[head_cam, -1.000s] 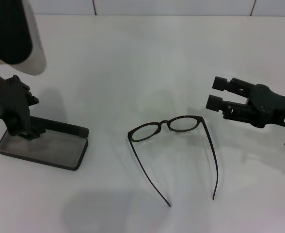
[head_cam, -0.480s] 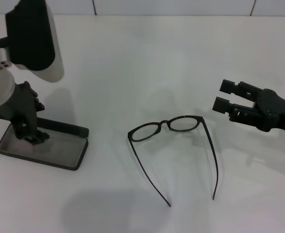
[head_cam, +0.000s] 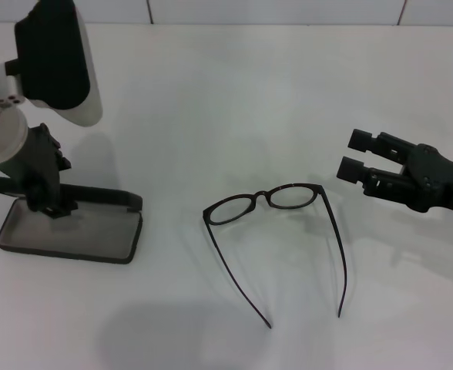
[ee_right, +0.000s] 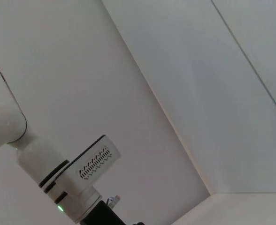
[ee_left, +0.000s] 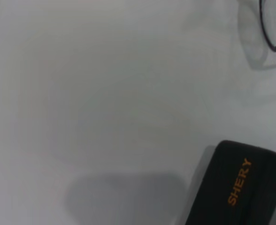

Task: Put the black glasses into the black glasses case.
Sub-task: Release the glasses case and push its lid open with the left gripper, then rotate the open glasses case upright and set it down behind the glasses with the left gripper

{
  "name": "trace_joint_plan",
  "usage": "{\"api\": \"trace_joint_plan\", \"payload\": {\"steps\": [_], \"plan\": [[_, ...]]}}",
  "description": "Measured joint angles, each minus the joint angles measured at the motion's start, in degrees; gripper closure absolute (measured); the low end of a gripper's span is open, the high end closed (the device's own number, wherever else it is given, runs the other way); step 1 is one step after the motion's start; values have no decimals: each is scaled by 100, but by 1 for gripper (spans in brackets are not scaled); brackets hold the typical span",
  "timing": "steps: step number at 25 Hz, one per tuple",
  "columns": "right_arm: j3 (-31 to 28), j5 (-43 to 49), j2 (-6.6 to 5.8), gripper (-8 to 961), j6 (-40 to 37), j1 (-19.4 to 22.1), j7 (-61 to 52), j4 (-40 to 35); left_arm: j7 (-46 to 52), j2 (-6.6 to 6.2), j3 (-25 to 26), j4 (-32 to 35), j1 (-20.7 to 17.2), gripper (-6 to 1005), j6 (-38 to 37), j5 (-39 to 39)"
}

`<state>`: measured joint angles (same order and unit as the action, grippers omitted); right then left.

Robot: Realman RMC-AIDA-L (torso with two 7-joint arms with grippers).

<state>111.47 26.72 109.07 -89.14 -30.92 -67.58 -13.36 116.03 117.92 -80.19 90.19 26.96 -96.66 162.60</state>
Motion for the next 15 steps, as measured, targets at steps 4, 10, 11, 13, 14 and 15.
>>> {"api": "trace_joint_plan", "payload": {"steps": [4, 10, 11, 13, 14, 15], "plan": [[-2, 0, 9, 85, 6, 13, 0, 0, -29, -21, -53, -58, 8, 374, 20, 1], [-3, 0, 8, 85, 12, 16, 0, 0, -43, 7, -39, -61, 11, 494, 15, -1], [-3, 0, 8, 84, 12, 16, 0, 0, -41, 14, -41, -59, 12, 533, 15, -2], [-3, 0, 8, 84, 12, 16, 0, 0, -36, 21, -51, -49, 17, 611, 10, -2], [-3, -1, 8, 84, 12, 16, 0, 0, -30, 23, -53, -39, 28, 637, 7, -3], [-3, 0, 8, 84, 12, 17, 0, 0, -22, 27, -49, -26, 44, 663, -1, -3]]}}
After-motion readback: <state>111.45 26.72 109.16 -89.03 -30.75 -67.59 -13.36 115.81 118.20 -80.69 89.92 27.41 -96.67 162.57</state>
